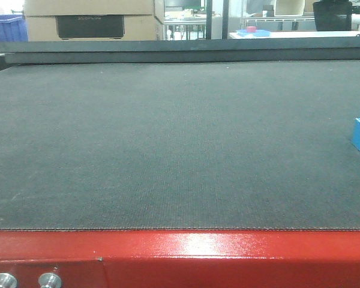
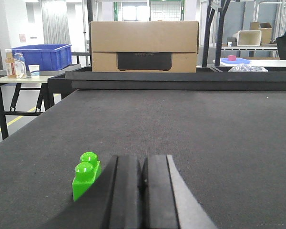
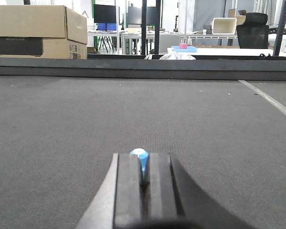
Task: Grab block from conveyor and place in blue bin
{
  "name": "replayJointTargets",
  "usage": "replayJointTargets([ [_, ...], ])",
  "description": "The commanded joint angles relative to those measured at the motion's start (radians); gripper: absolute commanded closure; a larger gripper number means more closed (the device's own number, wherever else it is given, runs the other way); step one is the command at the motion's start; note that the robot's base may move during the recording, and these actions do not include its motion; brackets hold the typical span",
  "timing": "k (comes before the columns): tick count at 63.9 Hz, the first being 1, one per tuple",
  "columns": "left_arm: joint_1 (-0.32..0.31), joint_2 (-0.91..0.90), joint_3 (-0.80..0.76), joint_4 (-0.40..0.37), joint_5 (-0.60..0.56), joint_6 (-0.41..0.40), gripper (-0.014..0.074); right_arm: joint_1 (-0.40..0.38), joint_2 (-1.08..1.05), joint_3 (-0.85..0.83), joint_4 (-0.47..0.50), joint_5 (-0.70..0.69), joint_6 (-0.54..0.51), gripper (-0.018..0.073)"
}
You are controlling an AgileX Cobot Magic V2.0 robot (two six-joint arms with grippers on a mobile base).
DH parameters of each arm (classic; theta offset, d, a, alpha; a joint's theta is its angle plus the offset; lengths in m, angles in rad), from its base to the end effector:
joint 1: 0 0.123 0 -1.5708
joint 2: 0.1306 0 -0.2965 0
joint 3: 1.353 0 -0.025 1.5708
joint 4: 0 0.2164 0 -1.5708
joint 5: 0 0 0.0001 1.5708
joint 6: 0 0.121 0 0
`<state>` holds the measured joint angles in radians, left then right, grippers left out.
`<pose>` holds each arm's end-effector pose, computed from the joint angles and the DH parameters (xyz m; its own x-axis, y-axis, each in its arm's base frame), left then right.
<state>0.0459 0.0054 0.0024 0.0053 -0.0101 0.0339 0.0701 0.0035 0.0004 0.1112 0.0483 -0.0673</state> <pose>0.0405 0.0019 0.2160 0.0874 0.0432 -0.9952 -0.0493 0.9980 0.0390 0.0405 0.0035 0.2097 0.0319 0.0461 -0.9984 -0.0768 0.9961 0.0435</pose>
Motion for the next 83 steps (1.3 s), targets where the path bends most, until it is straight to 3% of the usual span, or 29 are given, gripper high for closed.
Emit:
replayJointTargets([
  [1,0.002,-0.005,-0.002,0.005,-0.016,-0.003,0.0707,0.001,-0.003,0.0,-0.008,-0.02,-0.002,0.0715],
  [54,0.002,-0.005,-0.002,0.005,-0.033,-0.003,0.0707,0.001,-0.003,0.0,-0.008,-0.033,-0.002,0.0715],
  [64,0.002,-0.005,-0.002,0.005,-0.08,-0.003,0.0707,0.001,-0.003,0.0,-0.008,-0.071,-0.002,0.0715],
  [73,0.002,-0.005,-0.002,-0.054,-0.166,-0.003,0.0707,0.001,-0.003,-0.002,0.001,-0.16,-0.002,0.0715],
  [83,0.002,-0.005,-0.173,-0.048,-0.052,-0.003,0.0707,0.001,-0.003,-0.219,0.001,-0.03,-0.002,0.0715],
])
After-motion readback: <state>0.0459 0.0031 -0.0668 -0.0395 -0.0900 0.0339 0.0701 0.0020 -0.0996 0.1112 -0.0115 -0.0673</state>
